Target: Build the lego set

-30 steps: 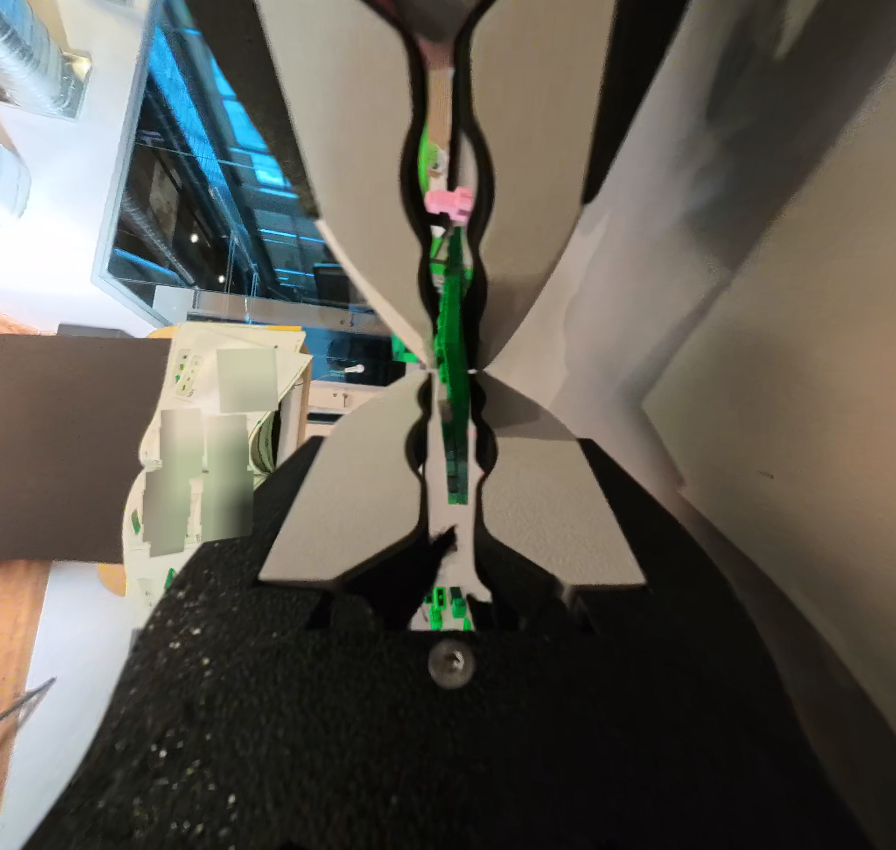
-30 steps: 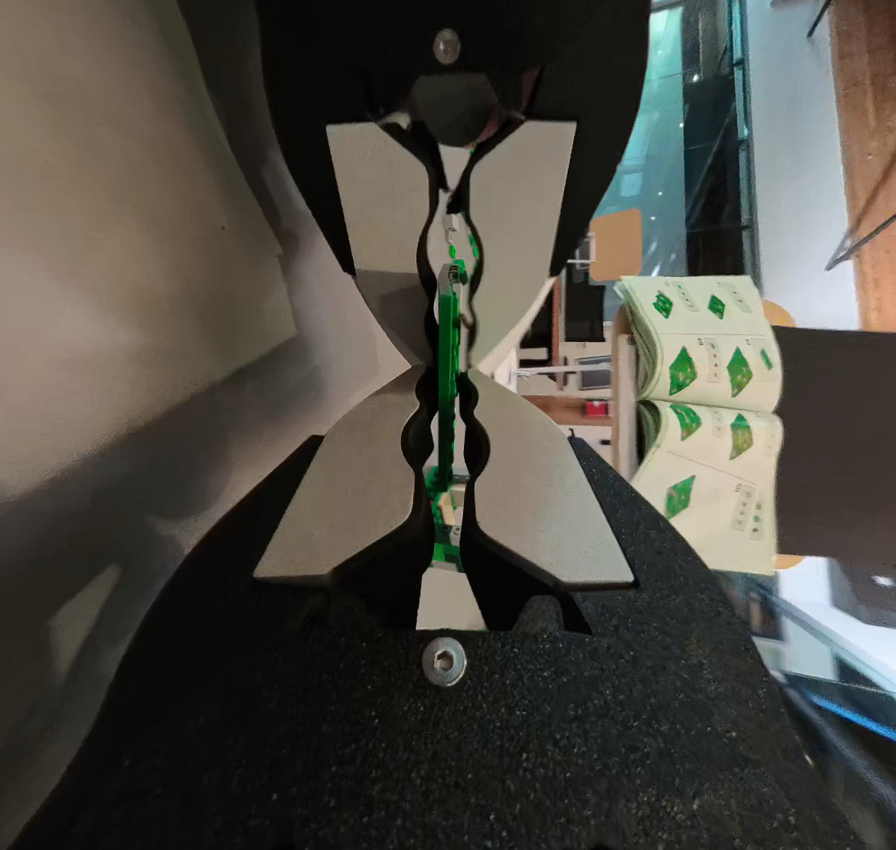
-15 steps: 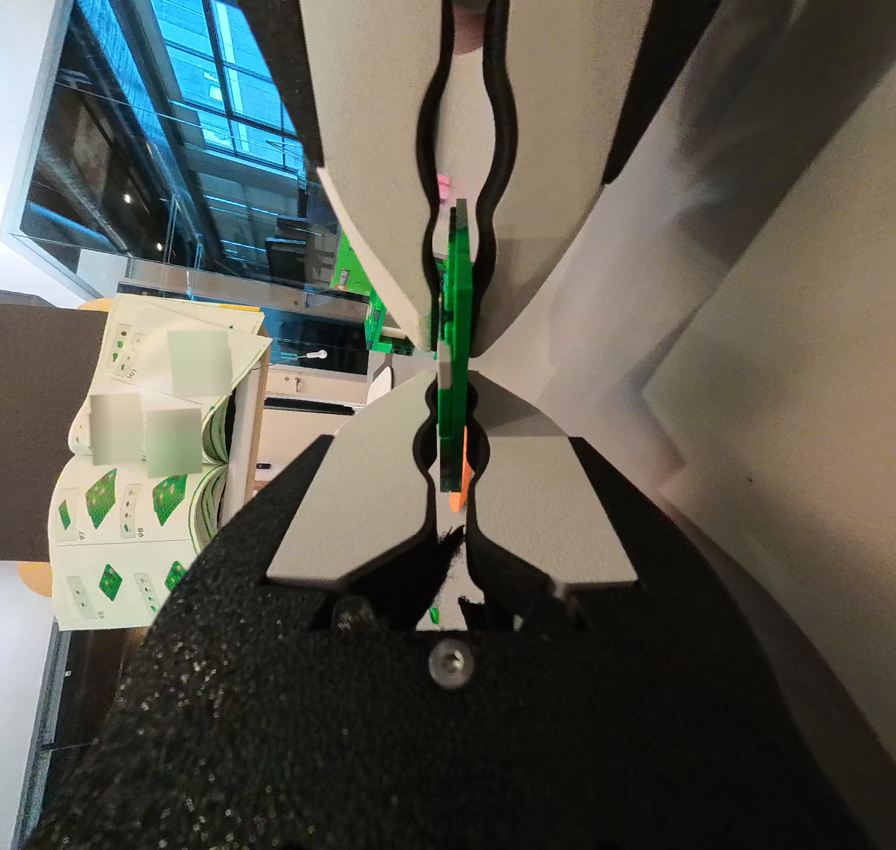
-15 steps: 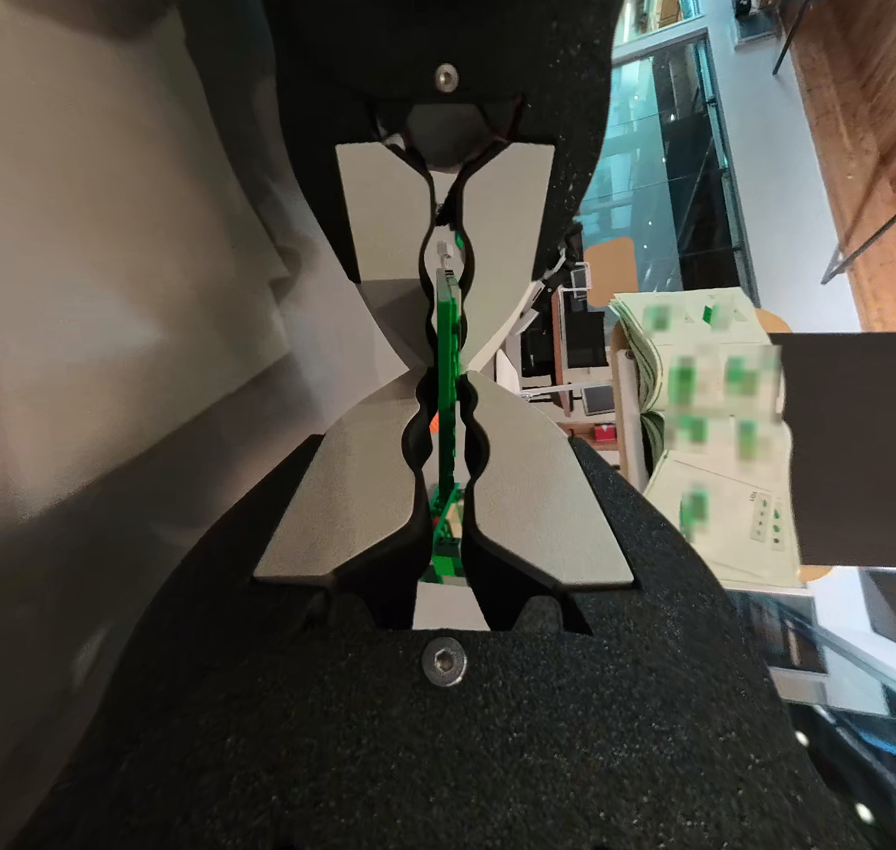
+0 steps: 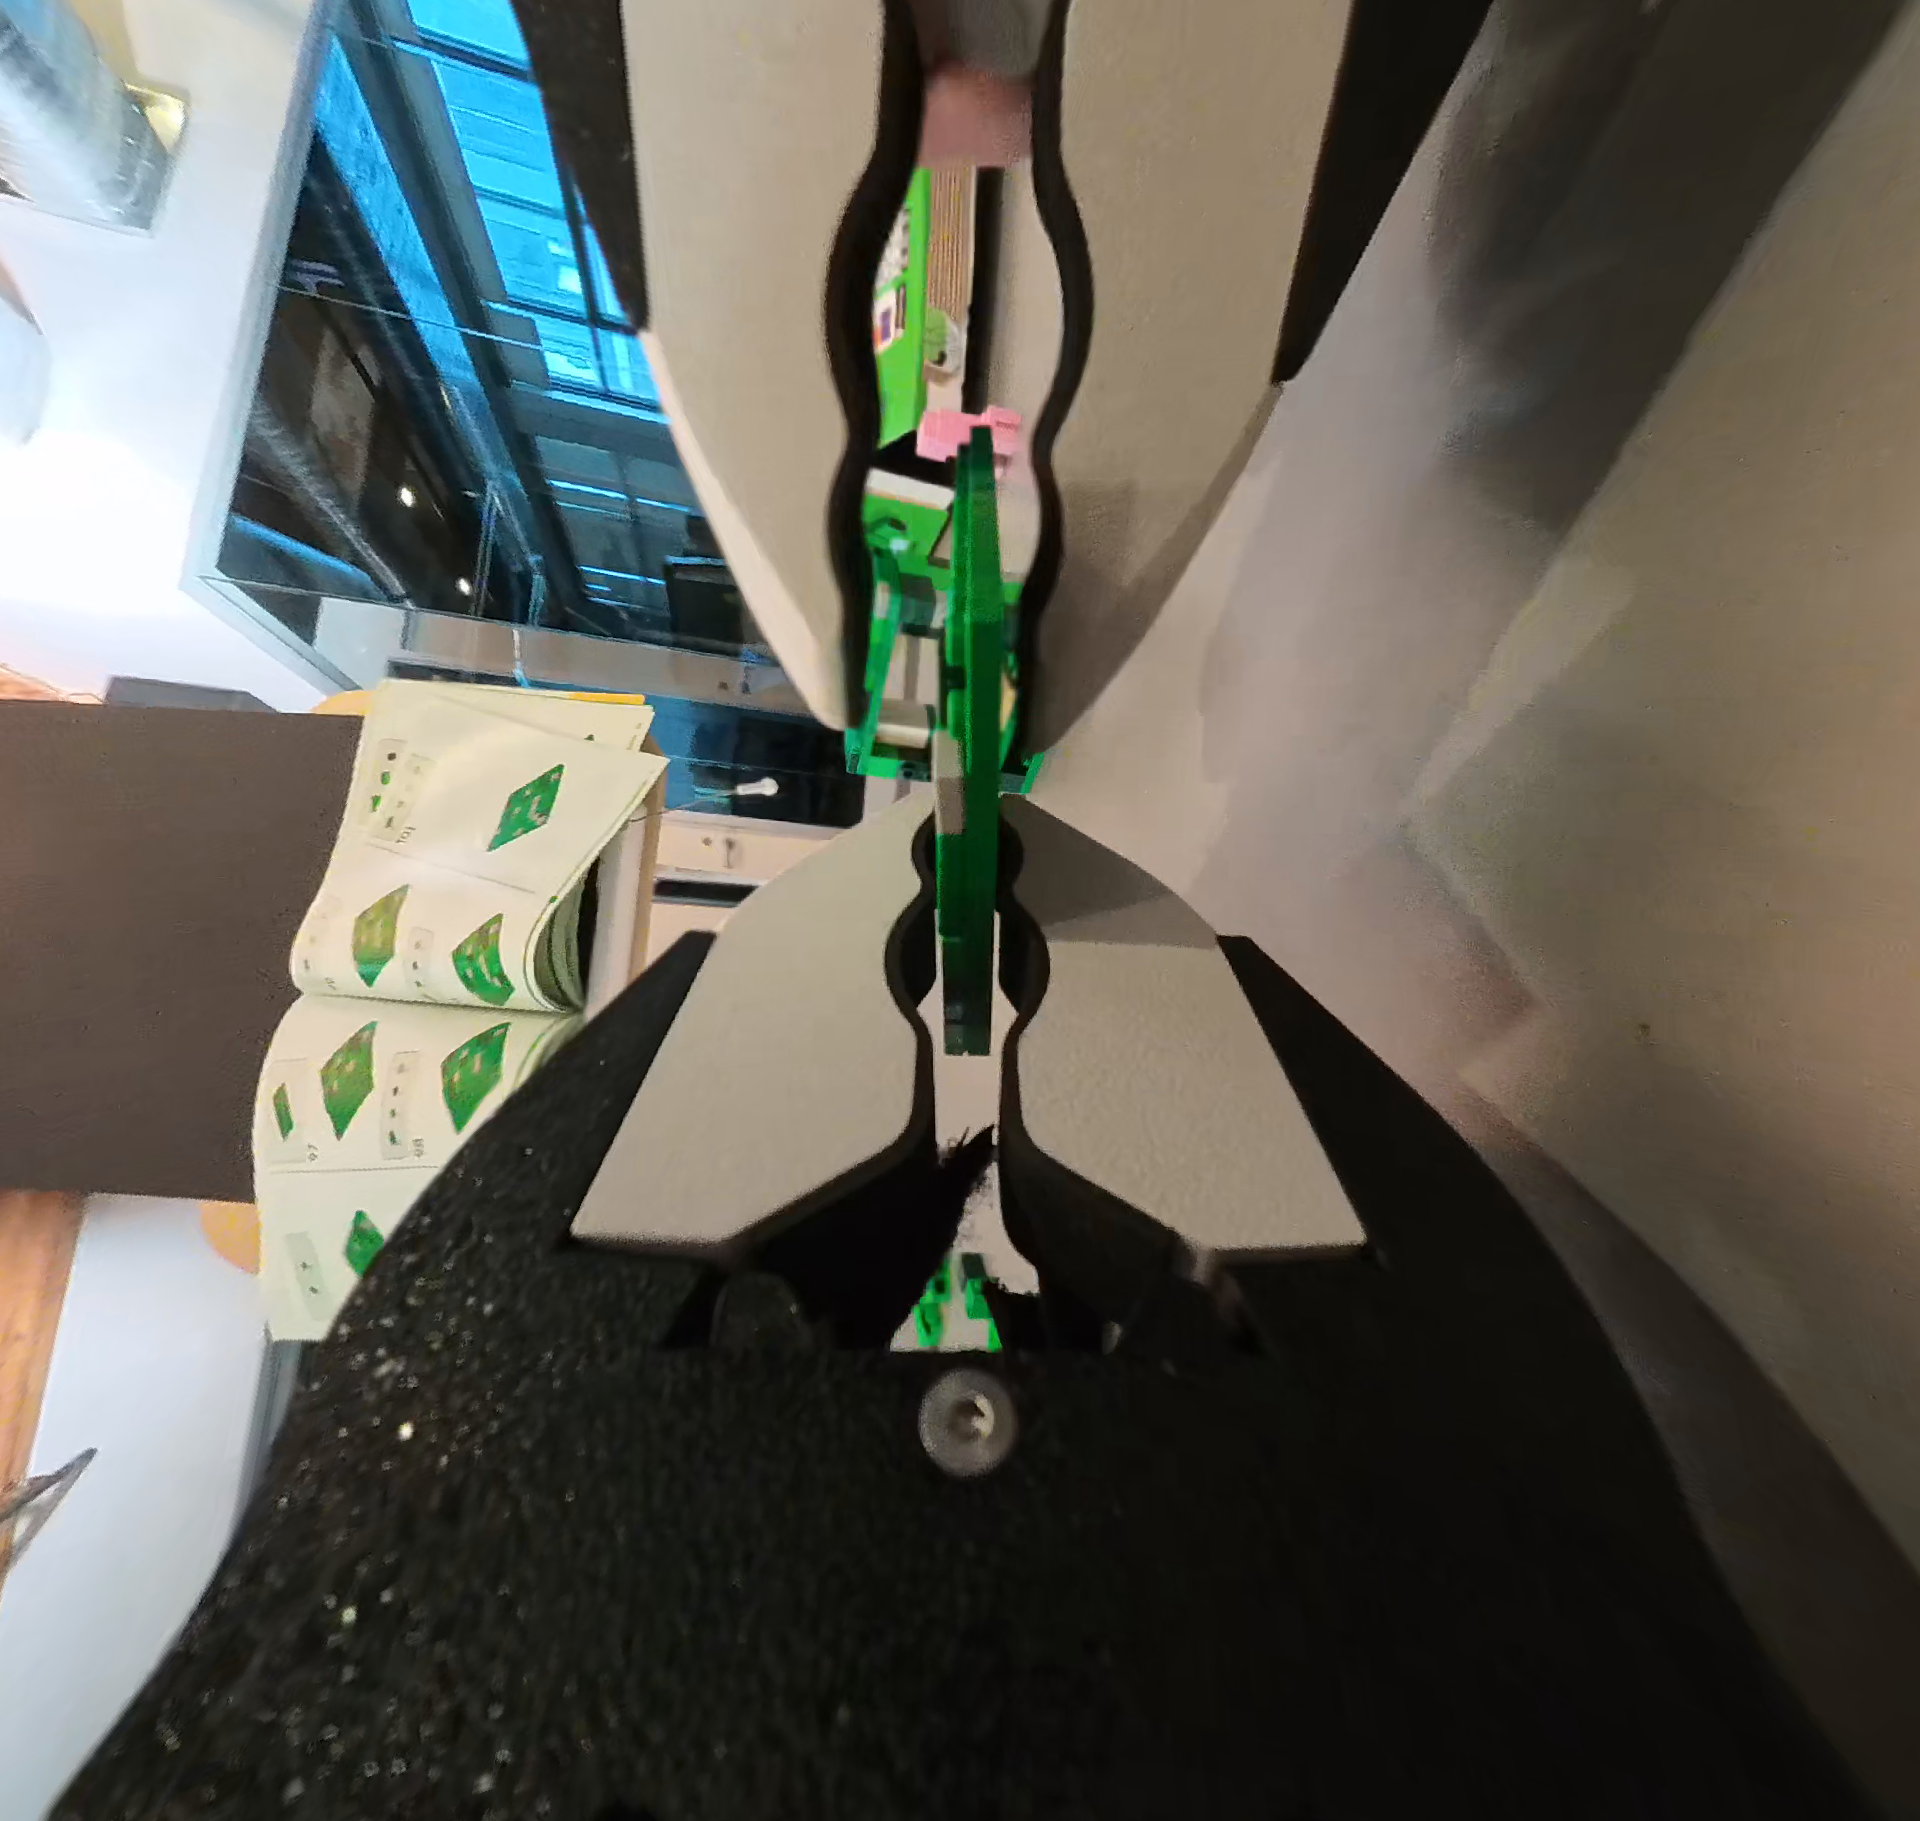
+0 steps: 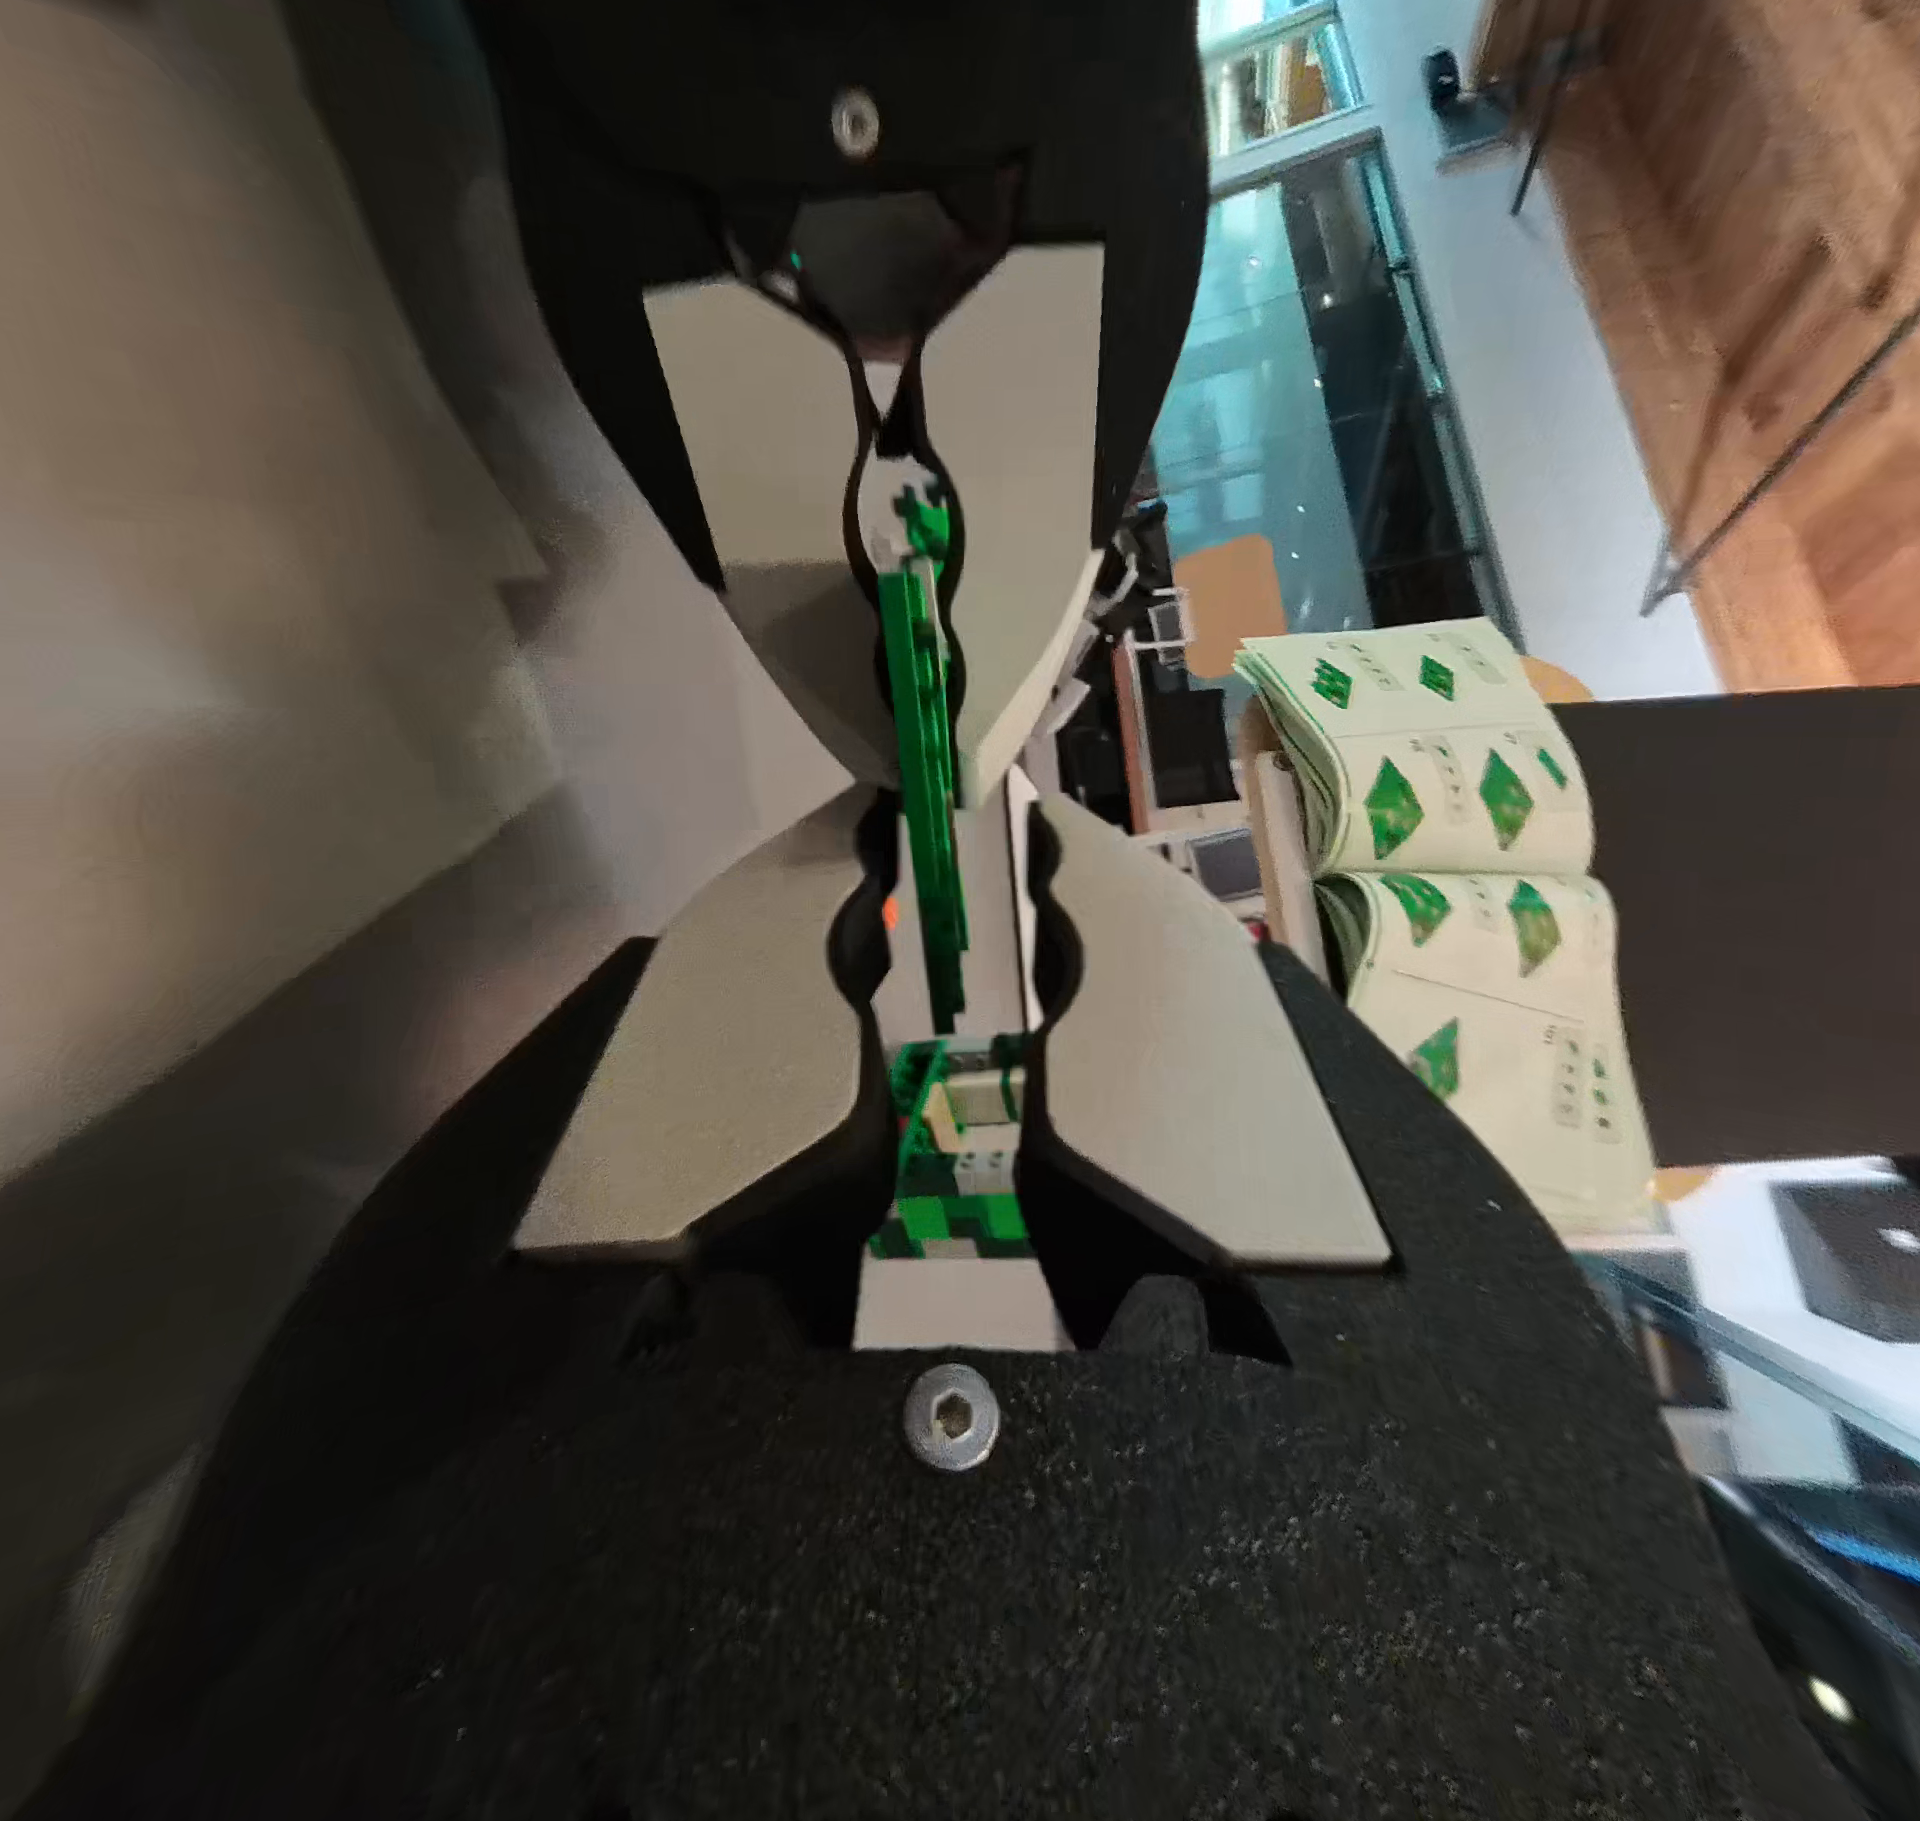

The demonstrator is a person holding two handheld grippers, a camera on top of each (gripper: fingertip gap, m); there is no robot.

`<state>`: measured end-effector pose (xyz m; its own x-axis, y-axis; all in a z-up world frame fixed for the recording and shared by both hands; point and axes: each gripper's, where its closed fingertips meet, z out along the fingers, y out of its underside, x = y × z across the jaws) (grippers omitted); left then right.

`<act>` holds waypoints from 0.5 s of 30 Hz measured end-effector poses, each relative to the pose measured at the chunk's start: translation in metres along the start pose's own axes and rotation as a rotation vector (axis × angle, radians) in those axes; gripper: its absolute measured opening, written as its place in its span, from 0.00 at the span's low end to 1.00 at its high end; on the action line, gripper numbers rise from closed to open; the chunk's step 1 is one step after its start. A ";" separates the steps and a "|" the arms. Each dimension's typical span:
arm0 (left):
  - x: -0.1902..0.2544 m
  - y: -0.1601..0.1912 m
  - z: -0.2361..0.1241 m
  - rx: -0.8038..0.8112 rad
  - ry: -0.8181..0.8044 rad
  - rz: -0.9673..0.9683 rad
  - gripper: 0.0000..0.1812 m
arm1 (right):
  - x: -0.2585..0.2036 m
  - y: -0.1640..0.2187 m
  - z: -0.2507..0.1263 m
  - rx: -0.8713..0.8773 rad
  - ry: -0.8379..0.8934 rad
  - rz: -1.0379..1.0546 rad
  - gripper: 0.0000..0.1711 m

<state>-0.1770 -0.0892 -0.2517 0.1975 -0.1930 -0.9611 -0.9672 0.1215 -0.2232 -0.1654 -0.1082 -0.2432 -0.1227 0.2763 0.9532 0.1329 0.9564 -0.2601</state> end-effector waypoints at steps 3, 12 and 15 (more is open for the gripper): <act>0.000 -0.002 -0.001 0.017 -0.020 0.039 0.03 | -0.005 0.009 0.002 -0.017 -0.004 -0.036 0.18; -0.009 -0.016 -0.008 0.095 -0.156 0.154 0.08 | 0.000 0.017 0.004 -0.041 0.057 -0.082 0.04; -0.009 -0.014 -0.008 0.081 -0.177 0.209 0.03 | 0.004 0.017 0.003 -0.029 0.039 0.033 0.10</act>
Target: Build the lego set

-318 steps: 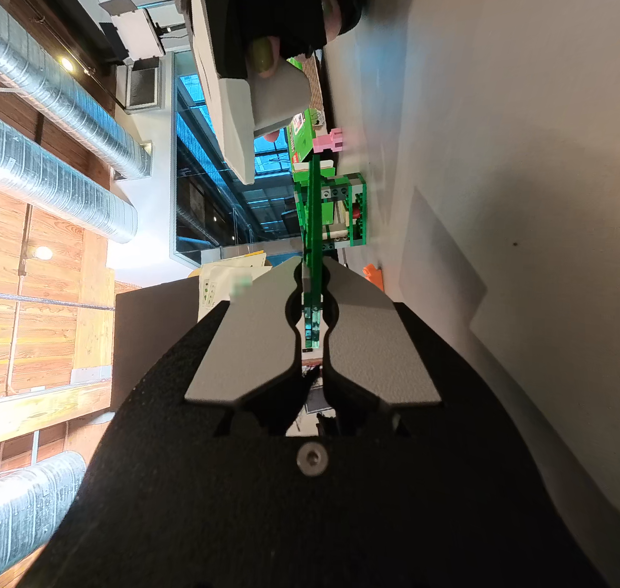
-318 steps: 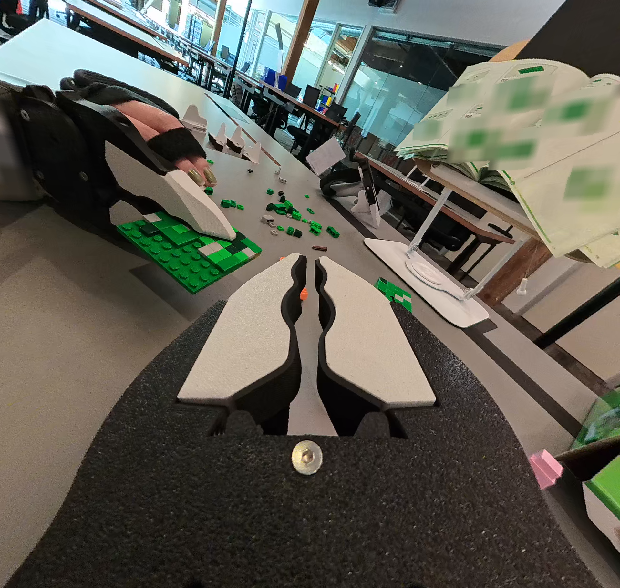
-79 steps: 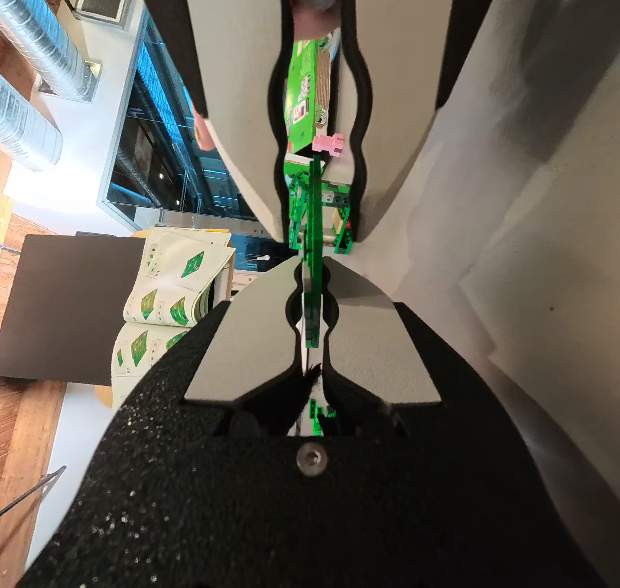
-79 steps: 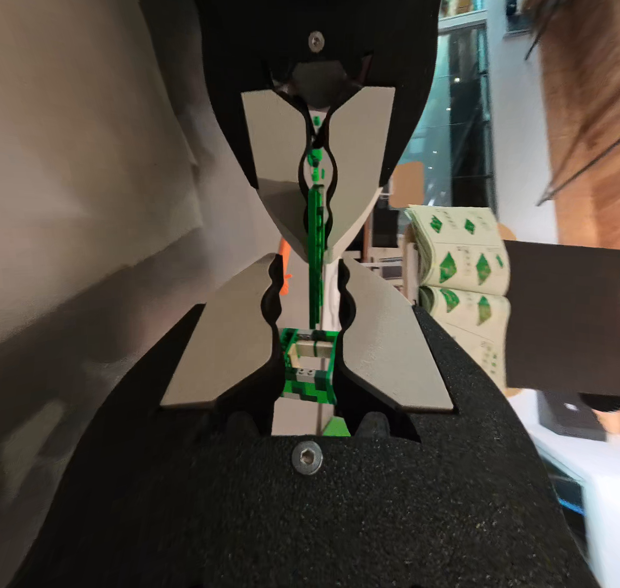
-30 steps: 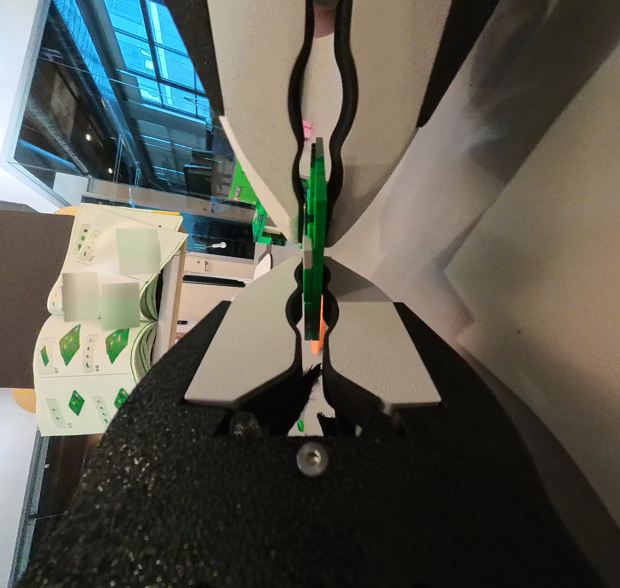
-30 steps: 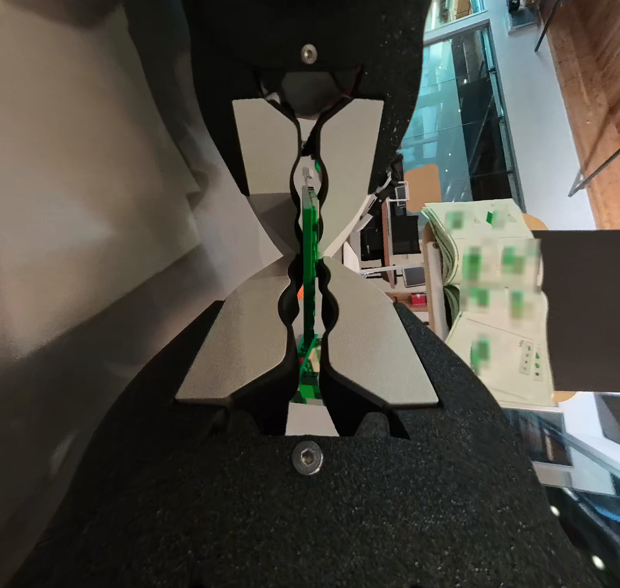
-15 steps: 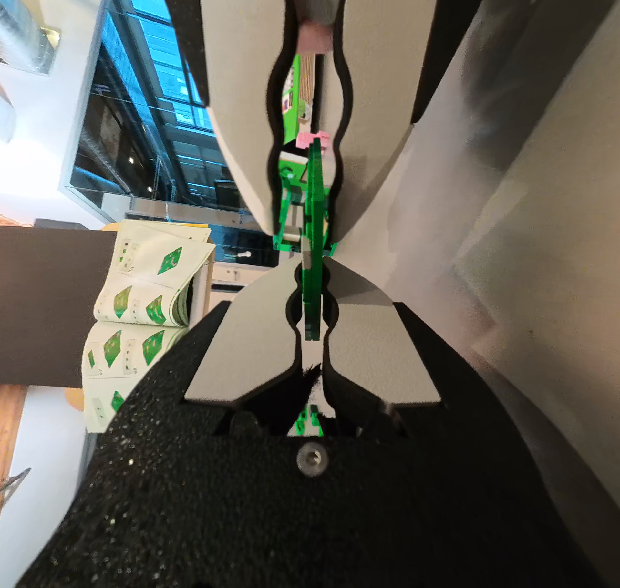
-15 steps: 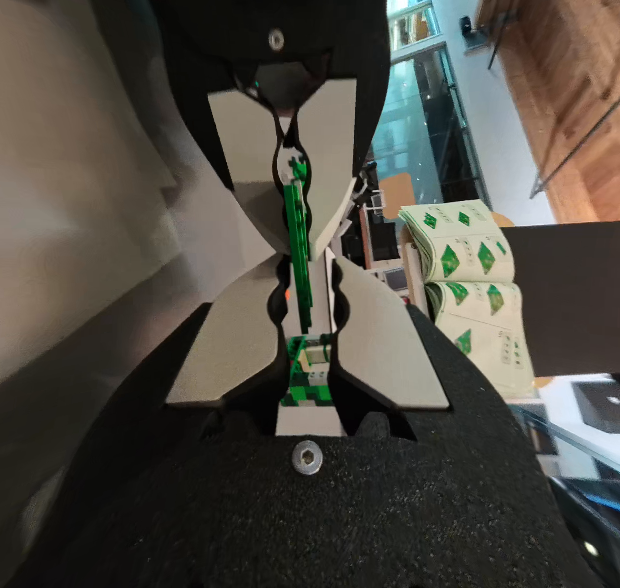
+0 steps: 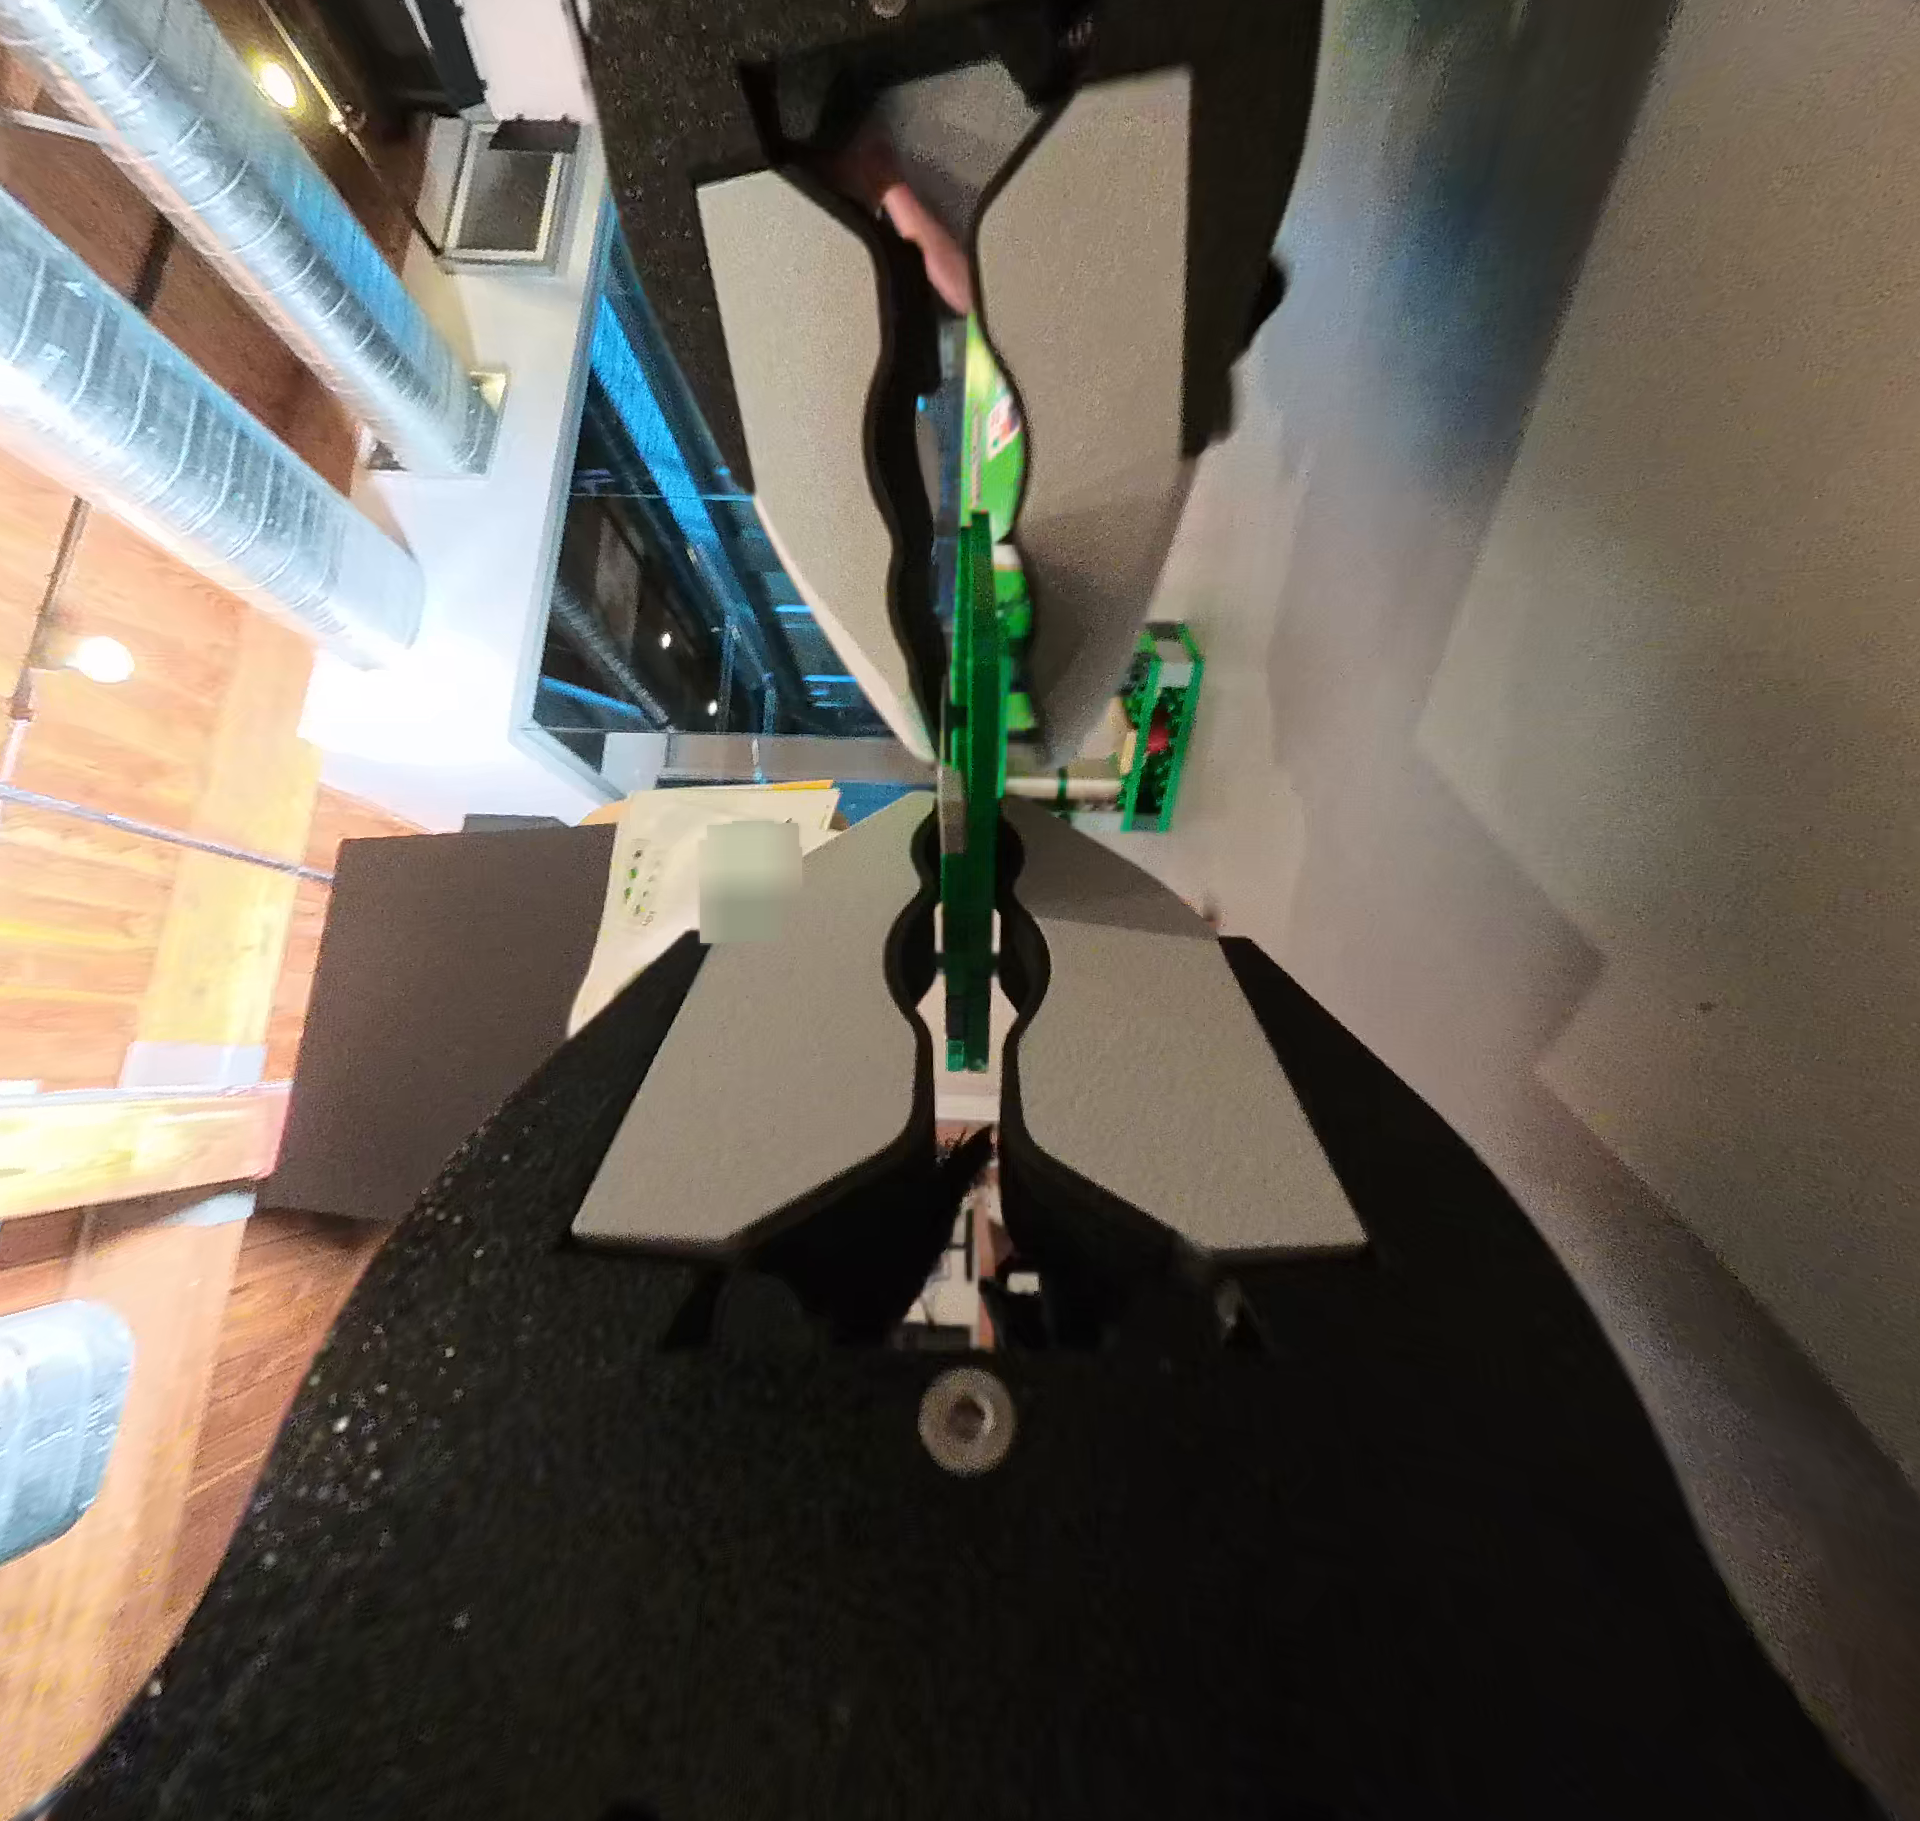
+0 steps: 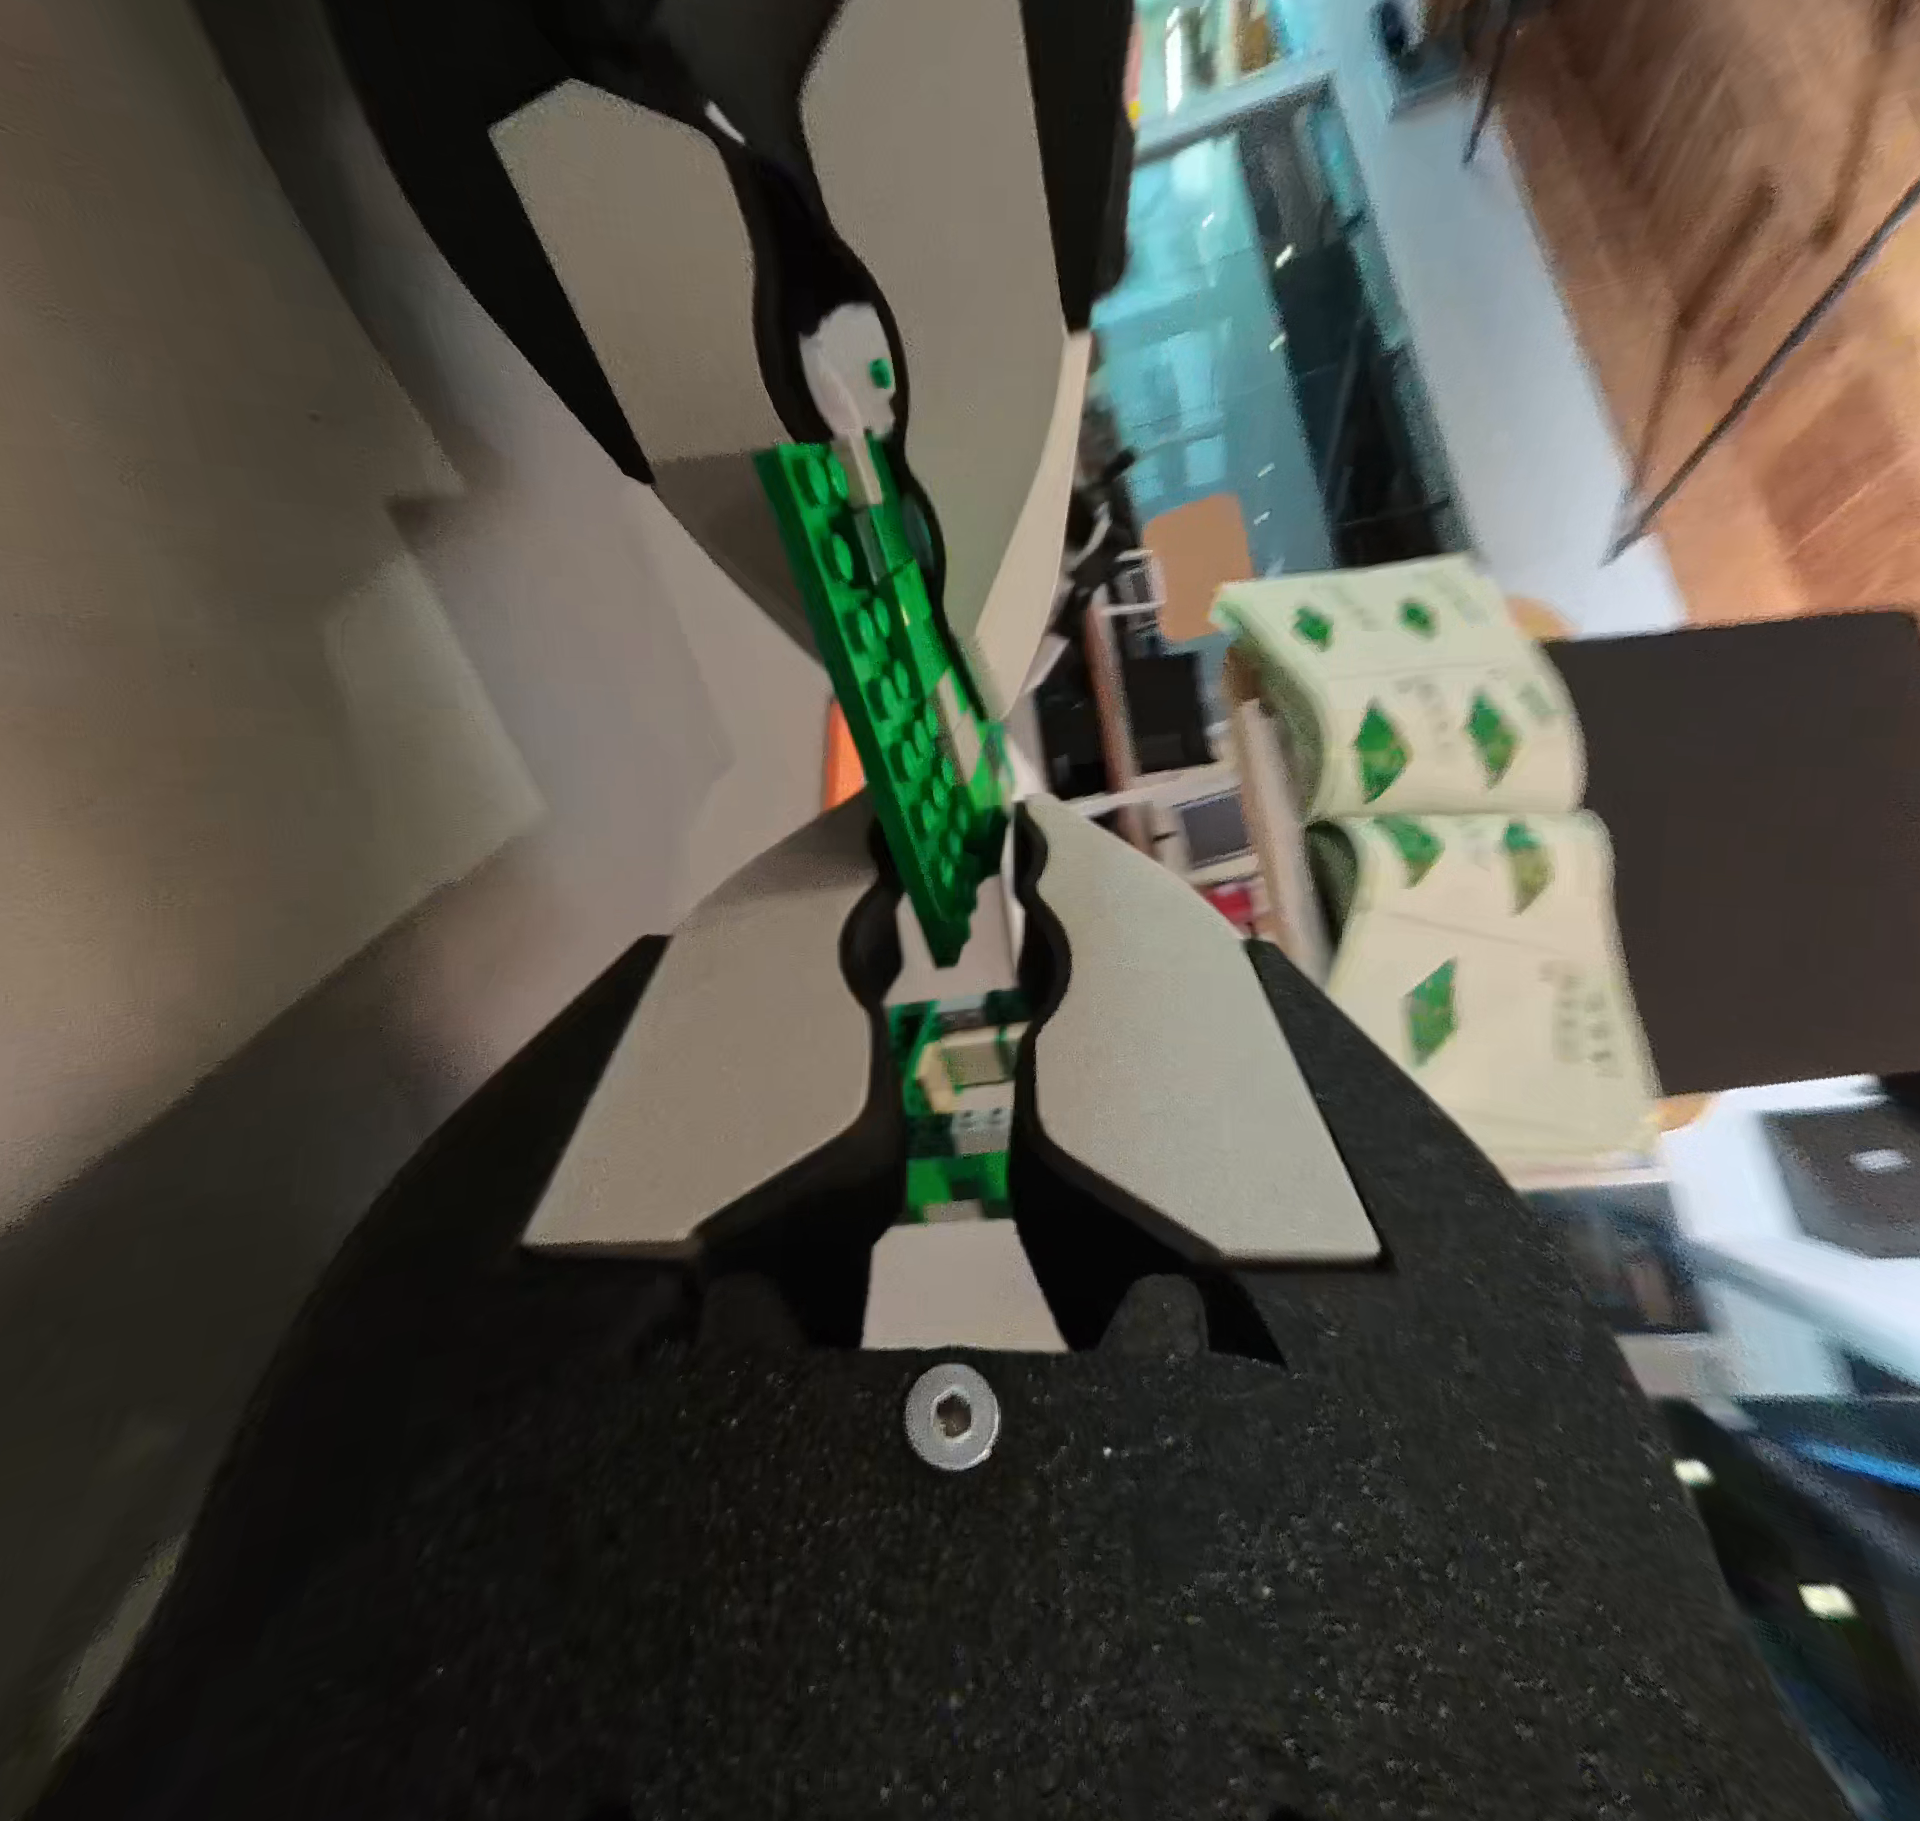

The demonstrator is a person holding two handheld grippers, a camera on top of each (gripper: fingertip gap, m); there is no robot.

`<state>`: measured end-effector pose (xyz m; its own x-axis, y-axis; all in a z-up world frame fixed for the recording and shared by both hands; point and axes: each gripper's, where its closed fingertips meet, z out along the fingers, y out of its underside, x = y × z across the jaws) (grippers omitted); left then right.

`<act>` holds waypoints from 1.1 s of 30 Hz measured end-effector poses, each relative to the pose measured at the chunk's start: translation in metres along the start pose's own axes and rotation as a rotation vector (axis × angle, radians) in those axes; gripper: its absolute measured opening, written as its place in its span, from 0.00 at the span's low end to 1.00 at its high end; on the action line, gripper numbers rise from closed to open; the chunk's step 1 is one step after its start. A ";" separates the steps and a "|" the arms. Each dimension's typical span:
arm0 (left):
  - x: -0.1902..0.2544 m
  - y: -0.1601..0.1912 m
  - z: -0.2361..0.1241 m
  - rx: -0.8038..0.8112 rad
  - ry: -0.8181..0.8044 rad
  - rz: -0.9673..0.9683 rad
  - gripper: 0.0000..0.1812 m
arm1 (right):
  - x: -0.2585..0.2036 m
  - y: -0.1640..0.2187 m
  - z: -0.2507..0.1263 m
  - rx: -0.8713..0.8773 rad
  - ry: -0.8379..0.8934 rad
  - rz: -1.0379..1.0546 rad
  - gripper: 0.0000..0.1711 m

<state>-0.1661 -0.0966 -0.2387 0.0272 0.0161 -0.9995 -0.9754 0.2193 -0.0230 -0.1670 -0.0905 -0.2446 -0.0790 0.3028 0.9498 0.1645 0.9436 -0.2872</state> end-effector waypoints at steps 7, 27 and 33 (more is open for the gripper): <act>-0.006 0.029 -0.002 -0.084 -0.034 0.037 0.03 | 0.000 0.012 -0.023 0.139 -0.084 0.425 0.22; -0.003 0.038 -0.004 -0.131 -0.035 0.077 0.03 | -0.002 -0.006 -0.020 0.242 -0.112 0.458 0.17; -0.002 0.037 -0.005 -0.151 -0.052 0.249 0.03 | 0.000 -0.003 -0.019 0.237 -0.114 0.487 0.15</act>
<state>-0.2038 -0.0932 -0.2377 -0.2096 0.1017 -0.9725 -0.9749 0.0550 0.2159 -0.1484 -0.0959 -0.2413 -0.1571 0.7118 0.6846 -0.0159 0.6913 -0.7224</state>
